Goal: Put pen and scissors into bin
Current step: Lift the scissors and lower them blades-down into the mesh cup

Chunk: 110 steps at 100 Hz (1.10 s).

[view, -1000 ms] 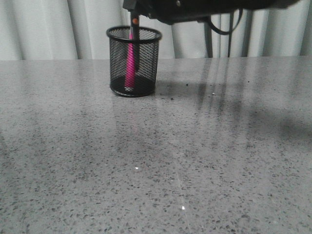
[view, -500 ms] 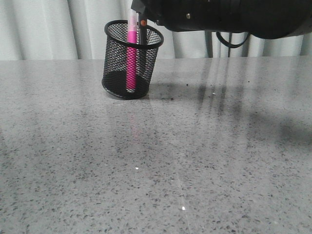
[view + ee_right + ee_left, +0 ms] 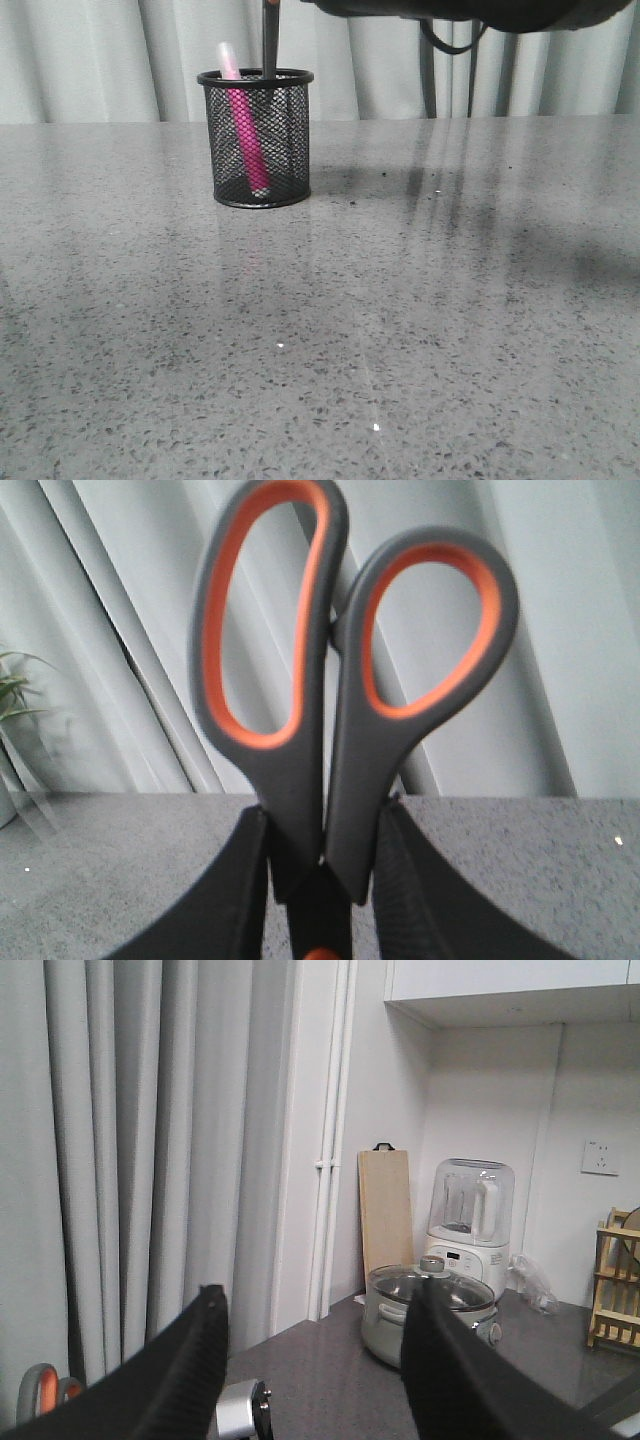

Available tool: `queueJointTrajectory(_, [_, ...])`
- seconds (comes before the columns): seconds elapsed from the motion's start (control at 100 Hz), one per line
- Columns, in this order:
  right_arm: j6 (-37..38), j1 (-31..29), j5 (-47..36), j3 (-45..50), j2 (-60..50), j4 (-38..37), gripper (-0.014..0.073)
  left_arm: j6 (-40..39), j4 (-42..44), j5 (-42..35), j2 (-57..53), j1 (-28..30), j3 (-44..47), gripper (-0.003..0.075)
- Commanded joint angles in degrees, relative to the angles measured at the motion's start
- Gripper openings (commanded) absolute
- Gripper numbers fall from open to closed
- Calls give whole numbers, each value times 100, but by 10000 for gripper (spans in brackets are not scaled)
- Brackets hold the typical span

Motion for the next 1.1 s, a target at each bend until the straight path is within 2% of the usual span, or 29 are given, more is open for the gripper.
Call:
queueJointTrajectory(0.0, [-53, -17, -520, -276, -97, -111, -69, -53, -199, 50, -57, -45, -153, 353])
queueJointTrajectory(0.39, [-53, 68, -497, -268, 321, -421, -69, -53, -56, 52, -57, -45, -153, 353])
queueJointTrajectory(0.67, [-53, 96, 407, -268, 321, -433, -55, -53, -56, 14, -57, -45, -153, 353])
queueJointTrajectory(0.76, [-53, 118, 308, -268, 321, -433, 50, -53, -56, 14, -57, -45, -153, 353])
queueJointTrajectory(0.93, [-53, 118, 261, -268, 321, -433, 401, -53, -56, -14, -57, -45, -153, 353])
queueJointTrajectory(1.0, [-53, 118, 258, -268, 297, -433, 468, -53, -56, -51, -57, -45, -153, 353])
queueJointTrajectory(1.09, [-53, 118, 194, -268, 200, -433, 476, -53, -56, -128, -57, -45, -153, 353])
